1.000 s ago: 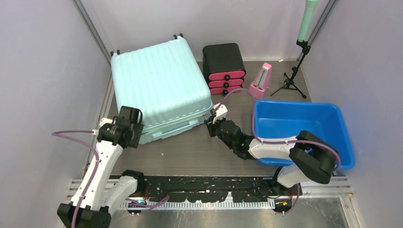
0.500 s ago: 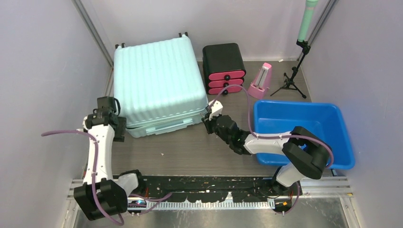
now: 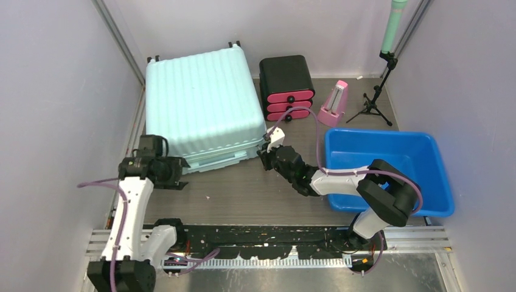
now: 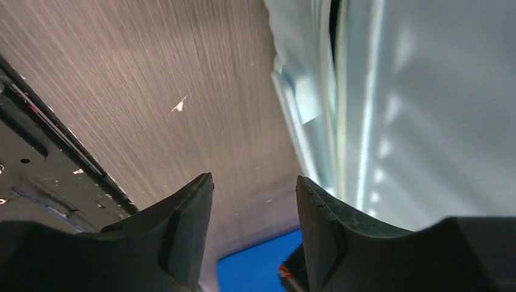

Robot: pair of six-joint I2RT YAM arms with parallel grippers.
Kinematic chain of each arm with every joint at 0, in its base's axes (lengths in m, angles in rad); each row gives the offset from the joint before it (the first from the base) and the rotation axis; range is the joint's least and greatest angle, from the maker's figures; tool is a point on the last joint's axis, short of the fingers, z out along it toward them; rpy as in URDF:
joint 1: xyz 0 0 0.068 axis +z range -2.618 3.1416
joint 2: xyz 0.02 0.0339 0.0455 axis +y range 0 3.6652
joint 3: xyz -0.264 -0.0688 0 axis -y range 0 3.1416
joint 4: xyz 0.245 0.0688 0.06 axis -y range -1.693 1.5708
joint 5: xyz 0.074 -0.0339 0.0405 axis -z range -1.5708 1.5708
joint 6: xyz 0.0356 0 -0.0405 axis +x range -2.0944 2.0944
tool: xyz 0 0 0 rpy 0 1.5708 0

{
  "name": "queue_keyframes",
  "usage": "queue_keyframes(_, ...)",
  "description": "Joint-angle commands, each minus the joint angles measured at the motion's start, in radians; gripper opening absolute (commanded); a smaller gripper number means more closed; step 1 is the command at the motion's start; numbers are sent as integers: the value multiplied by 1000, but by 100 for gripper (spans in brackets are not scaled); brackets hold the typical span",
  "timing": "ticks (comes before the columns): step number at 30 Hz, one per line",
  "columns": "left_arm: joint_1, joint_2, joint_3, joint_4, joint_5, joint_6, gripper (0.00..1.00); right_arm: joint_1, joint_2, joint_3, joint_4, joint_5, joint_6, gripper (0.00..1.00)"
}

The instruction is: Open, take out, and arrange the luggage

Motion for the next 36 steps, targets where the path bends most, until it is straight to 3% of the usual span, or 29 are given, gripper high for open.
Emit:
queue_keyframes(1, -211, 8, -45, 139, -19, -176, 56, -12, 23, 36, 50, 11, 29, 0)
queue_keyframes(6, -355, 50, -111, 320, -106, -326, 57, -10, 9, 31, 52, 8, 34, 0)
queue_keyframes(20, -396, 154, -229, 478, -165, -477, 57, -10, -12, 15, 59, 0, 29, 0)
queue_keyframes(31, -421, 289, -231, 556, -232, -497, 57, -10, -11, 6, 59, -4, 27, 0)
queue_keyframes(33, -422, 295, -231, 556, -243, -494, 54, -10, -7, 8, 59, -6, 24, 0)
queue_keyframes(36, -422, 287, -231, 534, -281, -484, 41, -10, -6, 5, 58, -8, 23, 0)
